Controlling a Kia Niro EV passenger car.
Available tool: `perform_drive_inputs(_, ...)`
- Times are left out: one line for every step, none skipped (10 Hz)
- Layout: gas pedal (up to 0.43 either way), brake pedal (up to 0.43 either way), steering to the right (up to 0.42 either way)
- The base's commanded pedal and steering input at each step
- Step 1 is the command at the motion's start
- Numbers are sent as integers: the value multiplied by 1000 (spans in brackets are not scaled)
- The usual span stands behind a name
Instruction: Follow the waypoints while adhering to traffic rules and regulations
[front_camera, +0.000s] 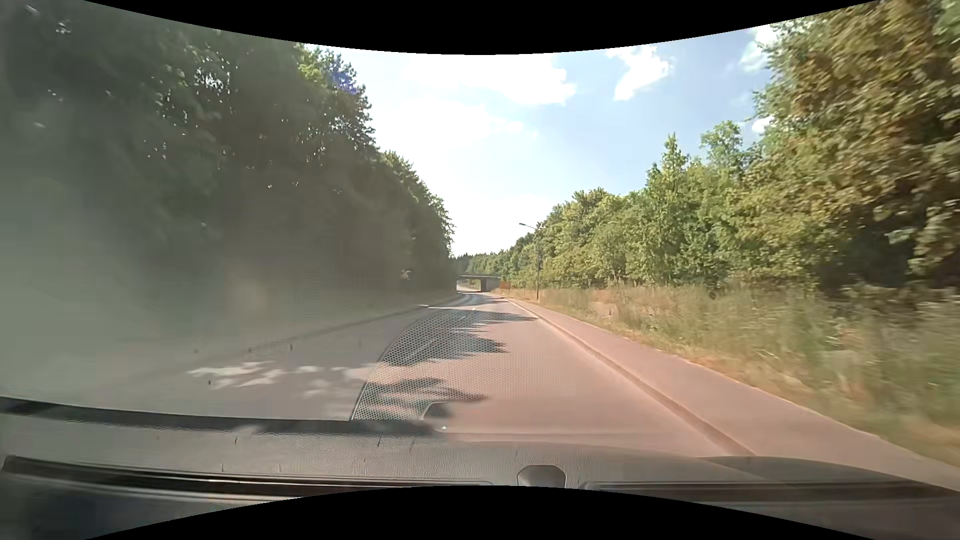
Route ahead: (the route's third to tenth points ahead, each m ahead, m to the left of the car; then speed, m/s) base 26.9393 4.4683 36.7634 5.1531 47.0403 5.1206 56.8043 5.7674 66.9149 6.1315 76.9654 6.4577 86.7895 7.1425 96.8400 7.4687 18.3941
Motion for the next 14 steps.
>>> perform_drive_inputs(59,6,0)
perform_drive_inputs(59,6,0)
perform_drive_inputs(59,6,0)
perform_drive_inputs(59,6,0)
perform_drive_inputs(59,6,0)
perform_drive_inputs(59,6,-2)
perform_drive_inputs(59,6,-2)
perform_drive_inputs(67,6,-2)
perform_drive_inputs(67,6,-3)
perform_drive_inputs(67,6,-4)
perform_drive_inputs(67,6,-4)
perform_drive_inputs(67,6,-5)
perform_drive_inputs(67,6,-6)
perform_drive_inputs(67,6,-6)
